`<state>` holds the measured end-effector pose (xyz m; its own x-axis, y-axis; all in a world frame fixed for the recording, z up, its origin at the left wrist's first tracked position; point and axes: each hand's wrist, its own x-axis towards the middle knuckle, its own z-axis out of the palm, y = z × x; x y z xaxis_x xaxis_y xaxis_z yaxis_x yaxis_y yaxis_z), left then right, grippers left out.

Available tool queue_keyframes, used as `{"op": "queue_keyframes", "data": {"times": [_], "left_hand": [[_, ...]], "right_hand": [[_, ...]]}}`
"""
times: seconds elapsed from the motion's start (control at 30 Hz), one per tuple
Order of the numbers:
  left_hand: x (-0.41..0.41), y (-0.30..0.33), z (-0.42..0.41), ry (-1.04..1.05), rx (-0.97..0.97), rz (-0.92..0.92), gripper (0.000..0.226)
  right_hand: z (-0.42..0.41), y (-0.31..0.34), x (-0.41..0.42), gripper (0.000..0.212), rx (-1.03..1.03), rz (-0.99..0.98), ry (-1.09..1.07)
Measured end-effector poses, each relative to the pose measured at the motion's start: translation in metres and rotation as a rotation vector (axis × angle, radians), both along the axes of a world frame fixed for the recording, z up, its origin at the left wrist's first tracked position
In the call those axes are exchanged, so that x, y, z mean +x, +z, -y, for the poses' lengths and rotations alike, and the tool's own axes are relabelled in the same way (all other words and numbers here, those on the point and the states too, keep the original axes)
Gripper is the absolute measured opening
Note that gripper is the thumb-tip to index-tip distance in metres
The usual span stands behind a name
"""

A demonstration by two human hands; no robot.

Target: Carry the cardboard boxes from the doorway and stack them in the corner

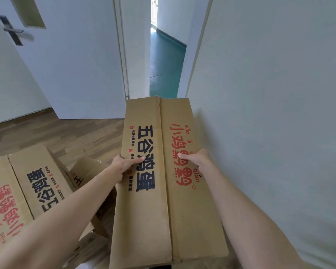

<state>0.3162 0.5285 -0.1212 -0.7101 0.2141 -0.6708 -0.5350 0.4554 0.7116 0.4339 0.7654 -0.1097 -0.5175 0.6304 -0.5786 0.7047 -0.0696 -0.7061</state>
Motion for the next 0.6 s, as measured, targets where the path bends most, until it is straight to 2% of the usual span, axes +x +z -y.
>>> {"op": "queue_keyframes", "data": {"times": [0.13, 0.2, 0.27, 0.37, 0.47, 0.6], "left_hand": [[0.060, 0.007, 0.017, -0.158, 0.086, -0.030, 0.072], [0.096, 0.008, 0.024, -0.250, 0.135, -0.053, 0.073], [0.142, 0.010, 0.031, -0.370, 0.157, -0.070, 0.079], [0.213, 0.018, 0.037, -0.538, 0.217, -0.062, 0.086], [0.300, 0.030, 0.041, -0.763, 0.207, -0.025, 0.089], [0.402, 0.033, 0.051, -0.981, 0.161, 0.041, 0.086]], "right_hand": [[0.038, 0.020, 0.099, 0.086, 0.032, -0.021, -0.129], [0.064, 0.024, 0.157, 0.089, 0.041, -0.065, -0.231], [0.100, 0.031, 0.226, 0.086, 0.072, -0.096, -0.375], [0.148, 0.035, 0.329, 0.070, 0.061, -0.130, -0.582], [0.198, 0.034, 0.439, 0.078, 0.084, -0.110, -0.790], [0.260, 0.021, 0.556, 0.072, 0.060, -0.070, -0.978]]}}
